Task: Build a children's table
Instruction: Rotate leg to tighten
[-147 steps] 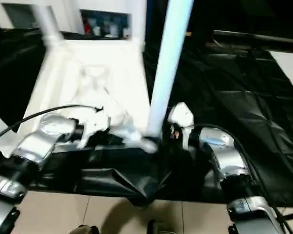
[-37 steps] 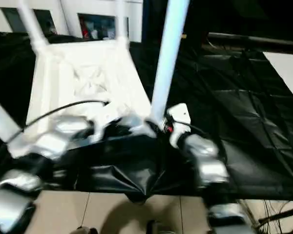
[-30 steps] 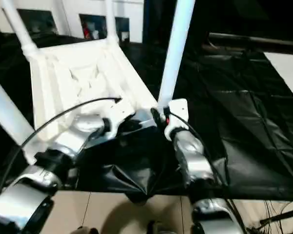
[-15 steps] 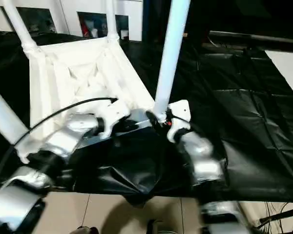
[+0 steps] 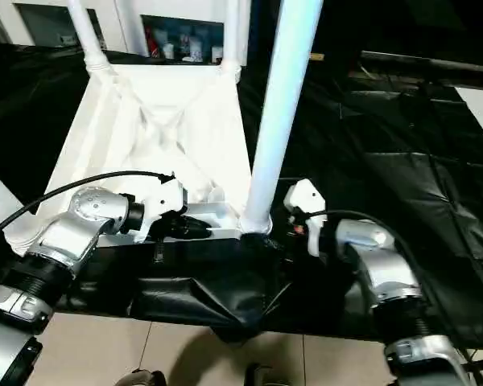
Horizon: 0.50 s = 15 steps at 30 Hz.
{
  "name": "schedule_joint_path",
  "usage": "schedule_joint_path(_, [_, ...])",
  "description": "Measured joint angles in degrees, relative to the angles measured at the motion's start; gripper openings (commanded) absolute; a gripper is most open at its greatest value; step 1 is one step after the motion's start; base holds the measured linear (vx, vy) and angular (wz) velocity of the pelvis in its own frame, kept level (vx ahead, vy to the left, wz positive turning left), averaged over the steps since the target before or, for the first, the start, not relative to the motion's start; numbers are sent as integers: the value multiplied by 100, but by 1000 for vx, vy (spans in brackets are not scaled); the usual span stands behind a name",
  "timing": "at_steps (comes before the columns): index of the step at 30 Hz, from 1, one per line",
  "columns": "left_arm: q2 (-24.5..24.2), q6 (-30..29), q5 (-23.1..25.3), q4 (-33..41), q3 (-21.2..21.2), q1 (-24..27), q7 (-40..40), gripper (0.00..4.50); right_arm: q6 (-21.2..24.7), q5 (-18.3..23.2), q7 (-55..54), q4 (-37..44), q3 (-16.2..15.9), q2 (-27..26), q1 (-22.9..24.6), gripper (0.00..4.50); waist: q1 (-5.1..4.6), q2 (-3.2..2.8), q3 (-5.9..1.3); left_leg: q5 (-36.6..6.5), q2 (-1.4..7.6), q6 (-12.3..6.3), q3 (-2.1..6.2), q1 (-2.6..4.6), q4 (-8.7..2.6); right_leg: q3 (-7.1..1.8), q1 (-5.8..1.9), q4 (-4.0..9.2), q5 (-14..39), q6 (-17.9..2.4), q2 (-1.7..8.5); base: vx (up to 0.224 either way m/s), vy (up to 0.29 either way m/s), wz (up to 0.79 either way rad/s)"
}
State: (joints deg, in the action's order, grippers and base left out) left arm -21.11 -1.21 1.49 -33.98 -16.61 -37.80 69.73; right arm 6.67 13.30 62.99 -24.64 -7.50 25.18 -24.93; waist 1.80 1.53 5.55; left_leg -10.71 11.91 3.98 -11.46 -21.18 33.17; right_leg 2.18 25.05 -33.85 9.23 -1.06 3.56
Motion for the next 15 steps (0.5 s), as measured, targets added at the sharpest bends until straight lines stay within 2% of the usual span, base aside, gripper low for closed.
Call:
schedule_joint_path(4, [-21,0,-14,0,4,7,11,0,76,13,8,-2,-27,-7,-25,401,0,0,0,0,2,1,1,1,0,-1,0,-3,0,0,-2,0,0,0])
schedule_joint_path(5, [-22,1,-16,0,4,7,16,0,82,14,15,-3,-28,-14,-34,375,0,0,0,0,1,1,1,1,0,-1,0,-3,0,0,-2,0,0,0])
schedule_joint_path(8, [-33,6,-19,1,15,12,78,0,158,42,50,-9,-6,-24,-47,361,1,0,0,0,1,1,1,1,0,-1,0,-2,1,0,-2,0,0,0])
schedule_joint_path(9, [-37,12,-19,3,15,14,93,0,167,52,74,-10,-1,-25,-47,336,4,0,0,0,2,1,0,0,0,0,0,-2,2,-1,-2,0,0,0])
schedule_joint_path(13, [-55,27,-56,20,14,37,157,0,196,61,135,-10,16,-26,-47,321,4,0,0,0,1,1,0,0,0,-1,0,-2,2,-1,-2,0,0,0])
schedule_joint_path(15, [-61,37,-65,59,15,67,173,0,201,66,169,-10,16,-25,-46,294,4,0,0,0,2,1,0,1,0,0,0,-3,3,-2,-2,0,0,0])
